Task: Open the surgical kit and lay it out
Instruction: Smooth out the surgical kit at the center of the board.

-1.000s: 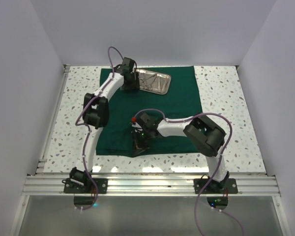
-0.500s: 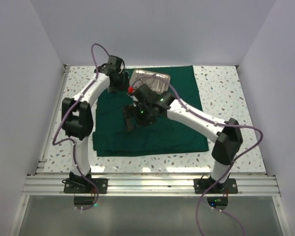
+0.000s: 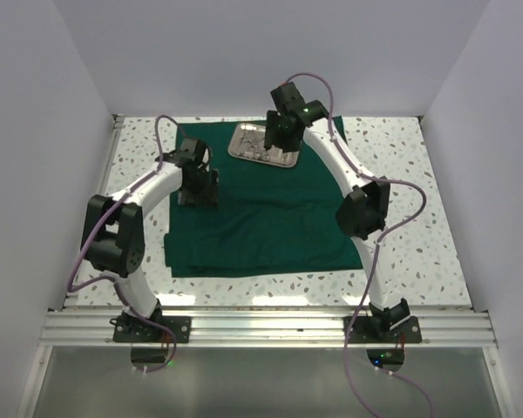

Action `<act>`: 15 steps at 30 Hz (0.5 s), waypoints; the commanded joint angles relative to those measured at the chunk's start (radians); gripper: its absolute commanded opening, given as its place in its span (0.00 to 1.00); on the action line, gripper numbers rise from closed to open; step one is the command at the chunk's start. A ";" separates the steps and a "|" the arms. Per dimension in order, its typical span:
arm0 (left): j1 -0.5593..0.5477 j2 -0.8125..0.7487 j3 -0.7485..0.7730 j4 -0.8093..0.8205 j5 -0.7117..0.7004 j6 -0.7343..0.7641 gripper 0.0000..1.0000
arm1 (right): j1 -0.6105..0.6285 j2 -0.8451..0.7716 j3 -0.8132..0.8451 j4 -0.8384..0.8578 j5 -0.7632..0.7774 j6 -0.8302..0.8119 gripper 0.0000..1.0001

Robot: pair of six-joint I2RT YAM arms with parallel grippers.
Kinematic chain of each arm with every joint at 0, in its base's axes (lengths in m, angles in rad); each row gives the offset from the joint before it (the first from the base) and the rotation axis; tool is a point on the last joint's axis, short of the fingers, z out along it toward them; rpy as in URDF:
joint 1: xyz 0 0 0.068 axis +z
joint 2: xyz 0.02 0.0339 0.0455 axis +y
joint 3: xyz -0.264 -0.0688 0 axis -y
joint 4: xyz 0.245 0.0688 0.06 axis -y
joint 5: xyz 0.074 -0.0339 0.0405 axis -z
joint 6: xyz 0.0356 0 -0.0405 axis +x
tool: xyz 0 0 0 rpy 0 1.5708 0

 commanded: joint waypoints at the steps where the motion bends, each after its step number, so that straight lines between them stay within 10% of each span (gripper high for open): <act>1: 0.001 -0.067 -0.078 0.052 0.051 0.039 0.70 | -0.042 0.038 0.068 0.006 0.022 0.041 0.51; 15: 0.001 -0.091 -0.378 0.003 0.007 -0.015 0.63 | -0.101 0.178 0.074 0.187 0.095 -0.012 0.40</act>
